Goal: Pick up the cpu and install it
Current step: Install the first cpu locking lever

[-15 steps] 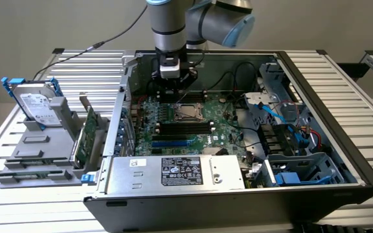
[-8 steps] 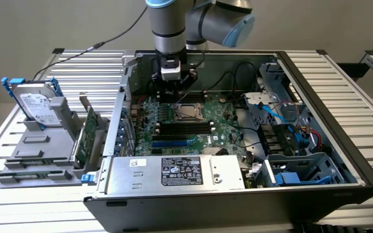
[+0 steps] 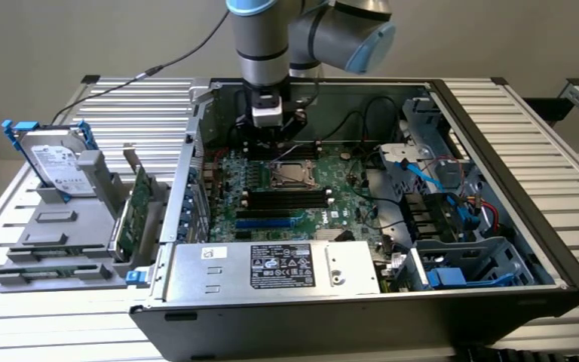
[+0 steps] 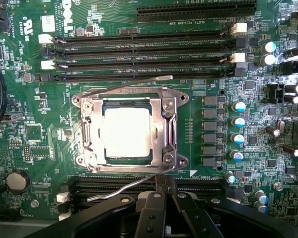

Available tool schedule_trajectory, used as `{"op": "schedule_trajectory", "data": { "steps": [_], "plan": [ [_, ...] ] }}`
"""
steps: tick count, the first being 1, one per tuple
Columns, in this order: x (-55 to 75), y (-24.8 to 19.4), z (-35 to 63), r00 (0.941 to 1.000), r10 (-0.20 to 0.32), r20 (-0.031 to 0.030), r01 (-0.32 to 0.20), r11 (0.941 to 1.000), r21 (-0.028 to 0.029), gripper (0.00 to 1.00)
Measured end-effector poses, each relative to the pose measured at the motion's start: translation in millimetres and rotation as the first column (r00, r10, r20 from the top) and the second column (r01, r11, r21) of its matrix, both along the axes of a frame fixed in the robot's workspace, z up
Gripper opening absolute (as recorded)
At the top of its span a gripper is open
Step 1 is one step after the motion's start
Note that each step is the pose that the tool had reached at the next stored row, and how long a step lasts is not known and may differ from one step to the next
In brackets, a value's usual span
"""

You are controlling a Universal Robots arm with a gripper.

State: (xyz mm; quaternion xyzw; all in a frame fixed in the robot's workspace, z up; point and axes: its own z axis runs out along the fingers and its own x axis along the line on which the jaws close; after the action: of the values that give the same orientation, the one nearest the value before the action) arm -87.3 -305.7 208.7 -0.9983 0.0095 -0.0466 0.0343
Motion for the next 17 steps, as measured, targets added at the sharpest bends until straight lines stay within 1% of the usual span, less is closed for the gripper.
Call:
{"op": "schedule_trajectory", "data": {
  "steps": [8,17],
  "plan": [
    [3.4,0.0,-1.3,0.9998,0.019,0.0002,-0.019,0.9998,0.0002,0.11],
    [7.7,0.1,-2.7,0.9992,0.04,-0.0001,-0.04,0.9992,-0.0008,0.11]
  ]
}}
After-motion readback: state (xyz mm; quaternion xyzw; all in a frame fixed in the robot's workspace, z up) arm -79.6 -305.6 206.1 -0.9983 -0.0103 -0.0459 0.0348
